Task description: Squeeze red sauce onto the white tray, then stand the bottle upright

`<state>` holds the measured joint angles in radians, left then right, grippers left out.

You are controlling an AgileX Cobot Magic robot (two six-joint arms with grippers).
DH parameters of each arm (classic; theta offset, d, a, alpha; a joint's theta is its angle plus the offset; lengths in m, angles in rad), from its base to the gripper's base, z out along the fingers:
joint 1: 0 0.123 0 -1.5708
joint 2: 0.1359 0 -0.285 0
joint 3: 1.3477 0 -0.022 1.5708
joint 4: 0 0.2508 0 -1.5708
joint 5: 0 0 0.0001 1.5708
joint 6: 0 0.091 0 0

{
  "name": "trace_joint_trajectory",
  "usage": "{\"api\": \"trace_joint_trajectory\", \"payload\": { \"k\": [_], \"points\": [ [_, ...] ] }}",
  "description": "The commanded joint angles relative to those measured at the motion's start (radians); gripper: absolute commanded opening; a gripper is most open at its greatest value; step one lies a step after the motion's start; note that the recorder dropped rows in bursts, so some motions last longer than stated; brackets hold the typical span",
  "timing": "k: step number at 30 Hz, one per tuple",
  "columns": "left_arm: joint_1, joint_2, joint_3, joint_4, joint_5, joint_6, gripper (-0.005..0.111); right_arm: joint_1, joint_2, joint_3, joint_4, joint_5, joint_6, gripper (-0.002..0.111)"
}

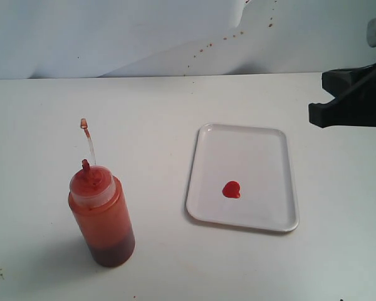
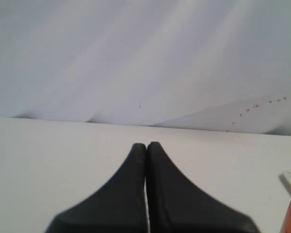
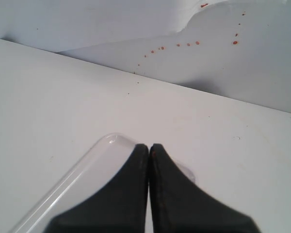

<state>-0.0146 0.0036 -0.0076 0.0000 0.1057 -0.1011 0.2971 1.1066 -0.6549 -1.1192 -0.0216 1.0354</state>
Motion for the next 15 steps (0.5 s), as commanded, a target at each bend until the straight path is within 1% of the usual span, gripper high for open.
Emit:
{"api": "trace_joint_trajectory", "payload": {
  "k": [1,8,15],
  "points": [
    [-0.008,-0.004,0.008,0.014,0.062,0.017,0.000,-0.006,-0.008,0.006,0.004,-0.004,-0.006,0.000],
    [-0.008,-0.004,0.008,0.045,0.184,0.034,0.000,-0.006,-0.008,0.006,0.004,-0.004,-0.006,0.000],
    [-0.008,-0.004,0.008,0.043,0.187,0.034,0.000,-0.006,-0.008,0.006,0.004,-0.004,-0.006,0.000]
  ]
}}
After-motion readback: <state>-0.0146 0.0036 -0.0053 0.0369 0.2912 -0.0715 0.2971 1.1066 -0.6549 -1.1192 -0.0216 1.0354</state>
